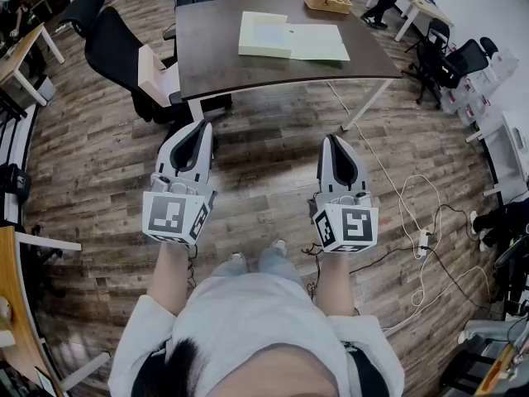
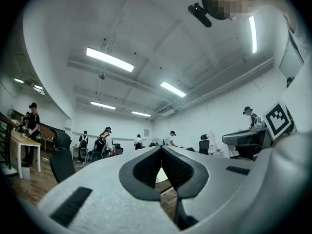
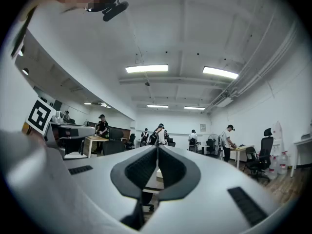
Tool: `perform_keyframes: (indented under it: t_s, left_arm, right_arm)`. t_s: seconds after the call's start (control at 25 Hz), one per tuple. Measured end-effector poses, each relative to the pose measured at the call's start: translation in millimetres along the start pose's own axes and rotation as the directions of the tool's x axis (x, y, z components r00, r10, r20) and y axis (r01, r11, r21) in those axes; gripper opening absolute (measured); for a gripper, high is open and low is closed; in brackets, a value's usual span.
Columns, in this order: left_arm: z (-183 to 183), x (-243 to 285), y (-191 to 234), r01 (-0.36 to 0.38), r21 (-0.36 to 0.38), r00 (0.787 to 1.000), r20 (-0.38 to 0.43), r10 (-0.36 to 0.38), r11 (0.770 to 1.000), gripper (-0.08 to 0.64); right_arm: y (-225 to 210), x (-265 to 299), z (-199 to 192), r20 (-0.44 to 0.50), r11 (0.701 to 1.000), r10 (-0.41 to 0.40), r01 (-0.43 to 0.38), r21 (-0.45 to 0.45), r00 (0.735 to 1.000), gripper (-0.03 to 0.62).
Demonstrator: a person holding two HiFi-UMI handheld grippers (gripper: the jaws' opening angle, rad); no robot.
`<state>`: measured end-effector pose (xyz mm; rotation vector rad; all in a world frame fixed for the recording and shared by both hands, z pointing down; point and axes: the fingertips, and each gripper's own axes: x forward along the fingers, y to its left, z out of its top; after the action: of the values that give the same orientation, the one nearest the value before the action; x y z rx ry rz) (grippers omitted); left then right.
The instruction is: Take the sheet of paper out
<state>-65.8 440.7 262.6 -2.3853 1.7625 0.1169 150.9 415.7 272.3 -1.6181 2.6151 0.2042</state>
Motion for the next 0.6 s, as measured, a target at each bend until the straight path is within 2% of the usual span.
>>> perform_keyframes:
  t_s: [0.6]
  left_arm:
    - [6,-9,13,0.013,-0.012,1.0,0.026,-0.013,1.0,0.009]
  right_arm:
    - [17,1,8,0.012,1.0,-0.008,0.008,-0.008,1.0,0.018]
